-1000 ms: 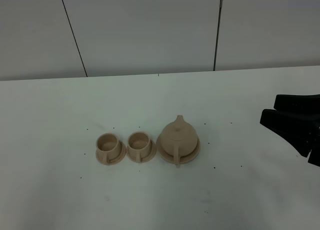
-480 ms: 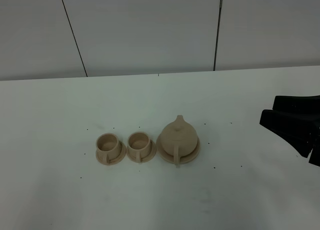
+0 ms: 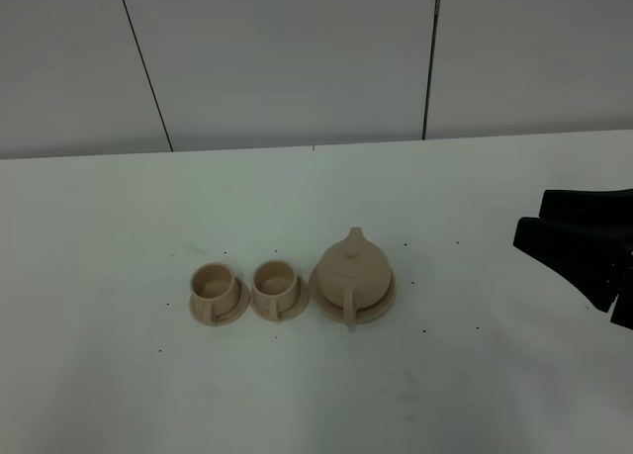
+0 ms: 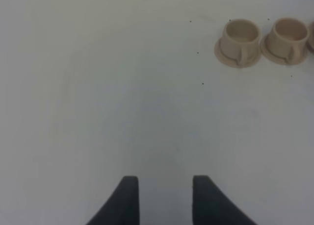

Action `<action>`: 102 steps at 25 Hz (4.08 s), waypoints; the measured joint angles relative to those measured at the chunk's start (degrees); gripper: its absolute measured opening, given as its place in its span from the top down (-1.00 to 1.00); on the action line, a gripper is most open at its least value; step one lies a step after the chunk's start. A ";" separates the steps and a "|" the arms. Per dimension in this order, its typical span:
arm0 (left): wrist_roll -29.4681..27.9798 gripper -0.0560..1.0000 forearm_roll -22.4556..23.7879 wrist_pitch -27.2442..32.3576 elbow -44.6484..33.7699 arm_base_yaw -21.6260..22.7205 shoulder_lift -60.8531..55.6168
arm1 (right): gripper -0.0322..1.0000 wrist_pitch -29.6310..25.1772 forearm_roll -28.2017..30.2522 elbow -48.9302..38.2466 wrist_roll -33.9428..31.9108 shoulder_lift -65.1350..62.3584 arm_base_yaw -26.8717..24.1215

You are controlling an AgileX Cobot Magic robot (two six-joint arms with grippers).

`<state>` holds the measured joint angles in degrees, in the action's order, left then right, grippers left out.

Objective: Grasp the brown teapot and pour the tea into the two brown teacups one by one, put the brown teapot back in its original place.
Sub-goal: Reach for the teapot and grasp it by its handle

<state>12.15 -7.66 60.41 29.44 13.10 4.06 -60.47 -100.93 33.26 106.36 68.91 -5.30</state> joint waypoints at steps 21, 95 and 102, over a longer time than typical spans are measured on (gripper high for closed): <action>-0.15 0.27 0.07 0.00 0.00 0.00 0.00 | 0.02 -0.85 1.00 0.00 -0.27 0.00 0.00; -0.18 0.27 0.24 0.05 0.00 0.00 -0.01 | 0.14 37.73 102.14 28.24 -131.19 26.36 45.52; -0.18 0.27 0.24 0.05 0.00 0.00 -0.01 | 0.14 43.24 104.00 29.45 -136.12 30.14 47.83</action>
<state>11.97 -7.42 60.46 29.44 13.10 4.05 -17.23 3.06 62.72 -29.77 99.05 42.53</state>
